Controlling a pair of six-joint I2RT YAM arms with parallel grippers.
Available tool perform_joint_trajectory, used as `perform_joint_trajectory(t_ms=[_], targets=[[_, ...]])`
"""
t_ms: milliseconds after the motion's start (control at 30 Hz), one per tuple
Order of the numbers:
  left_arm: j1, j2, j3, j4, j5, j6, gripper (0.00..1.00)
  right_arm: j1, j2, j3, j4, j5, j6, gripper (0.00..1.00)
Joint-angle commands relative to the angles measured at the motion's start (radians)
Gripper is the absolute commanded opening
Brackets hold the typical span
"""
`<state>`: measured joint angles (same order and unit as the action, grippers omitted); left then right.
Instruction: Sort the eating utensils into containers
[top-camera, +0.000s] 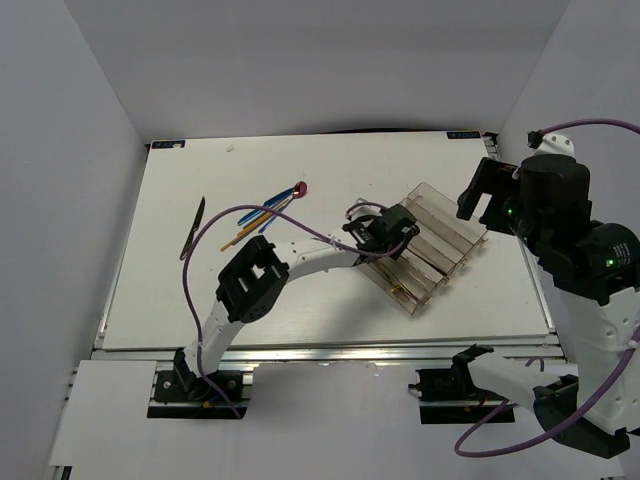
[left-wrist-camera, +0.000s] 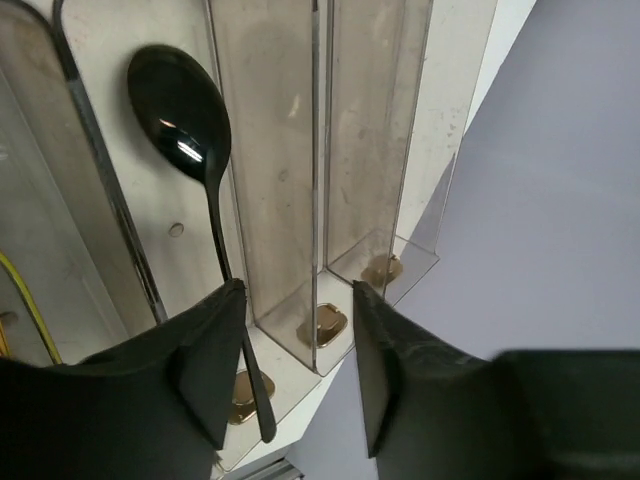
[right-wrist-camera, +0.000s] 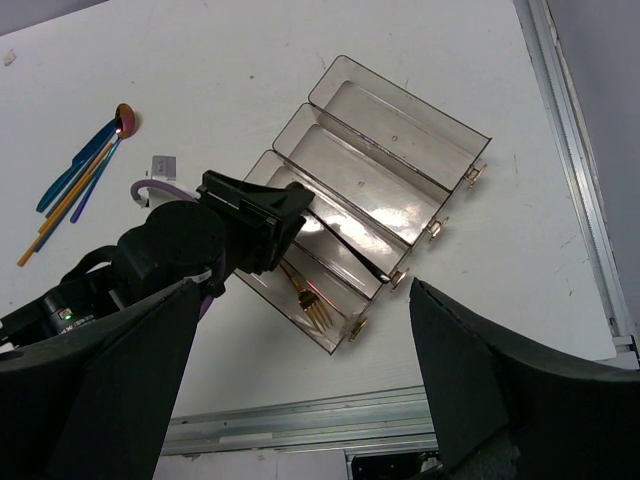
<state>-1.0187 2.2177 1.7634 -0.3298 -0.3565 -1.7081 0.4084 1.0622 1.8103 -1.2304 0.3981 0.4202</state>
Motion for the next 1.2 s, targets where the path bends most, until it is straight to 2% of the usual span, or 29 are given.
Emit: perform_joint_trajectory(t_ms=[0, 133, 167, 267, 367, 400, 433, 467, 500, 533, 567, 633, 667, 700, 767, 833, 867, 967, 1133, 1167], targets=[[-0.015, -0.078, -0.004, -0.011, -0.007, -0.013, 0.58, 0.004, -0.004, 0.020, 0.025, 0.016, -0.015, 0.89], [-0.012, -0.121, 0.025, -0.089, -0.039, 0.042, 0.73, 0.004, 0.002, 0.006, 0.046, 0.004, -0.014, 0.89], [-0.005, -0.130, 0.094, -0.194, -0.056, 0.106, 0.87, 0.004, 0.004, 0.004, 0.055, 0.001, -0.014, 0.89], [0.048, -0.151, 0.188, -0.399, -0.127, 0.274, 0.98, 0.003, 0.004, -0.005, 0.065, -0.015, -0.011, 0.89], [0.138, -0.266, 0.139, -0.451, -0.163, 0.469, 0.98, 0.004, -0.005, -0.025, 0.080, -0.033, -0.009, 0.89], [0.166, -0.348, 0.064, -0.469, -0.191, 0.508, 0.98, 0.004, -0.008, -0.040, 0.089, -0.038, -0.011, 0.89], [0.240, -0.393, 0.009, -0.419, -0.181, 0.562, 0.98, 0.004, -0.013, -0.046, 0.092, -0.054, -0.009, 0.89], [0.288, -0.436, -0.055, -0.379, -0.142, 0.687, 0.98, 0.004, -0.016, -0.060, 0.095, -0.064, -0.009, 0.89], [0.334, -0.473, -0.112, -0.352, -0.104, 0.738, 0.98, 0.004, -0.019, -0.066, 0.101, -0.073, -0.009, 0.89], [0.432, -0.521, -0.195, -0.338, -0.063, 0.781, 0.98, 0.004, -0.022, -0.072, 0.109, -0.088, -0.012, 0.89], [0.481, -0.527, -0.218, -0.322, 0.030, 0.883, 0.98, 0.004, -0.025, -0.078, 0.112, -0.093, -0.014, 0.89], [0.569, -0.517, -0.219, -0.336, 0.089, 1.011, 0.98, 0.004, -0.025, -0.092, 0.120, -0.110, -0.015, 0.89], [0.586, -0.479, -0.202, -0.372, 0.105, 1.145, 0.97, 0.004, -0.025, -0.095, 0.121, -0.116, -0.015, 0.89], [0.597, -0.452, -0.181, -0.396, 0.109, 1.216, 0.95, 0.004, -0.024, -0.098, 0.123, -0.129, -0.015, 0.89], [0.603, -0.379, -0.128, -0.440, 0.111, 1.383, 0.85, 0.004, -0.025, -0.114, 0.134, -0.143, -0.017, 0.89], [0.603, -0.340, -0.104, -0.456, 0.120, 1.458, 0.74, 0.004, -0.024, -0.124, 0.137, -0.157, -0.017, 0.89], [0.603, -0.320, -0.096, -0.450, 0.151, 1.514, 0.64, 0.004, -0.022, -0.129, 0.140, -0.160, -0.017, 0.89], [0.612, -0.306, -0.117, -0.400, 0.218, 1.561, 0.45, 0.004, -0.022, -0.140, 0.138, -0.165, -0.017, 0.89], [0.634, -0.237, -0.105, -0.381, 0.214, 1.559, 0.48, 0.004, -0.021, -0.135, 0.124, -0.165, -0.023, 0.89], [0.646, -0.202, -0.093, -0.377, 0.235, 1.571, 0.54, 0.004, -0.021, -0.141, 0.117, -0.162, -0.030, 0.89]])
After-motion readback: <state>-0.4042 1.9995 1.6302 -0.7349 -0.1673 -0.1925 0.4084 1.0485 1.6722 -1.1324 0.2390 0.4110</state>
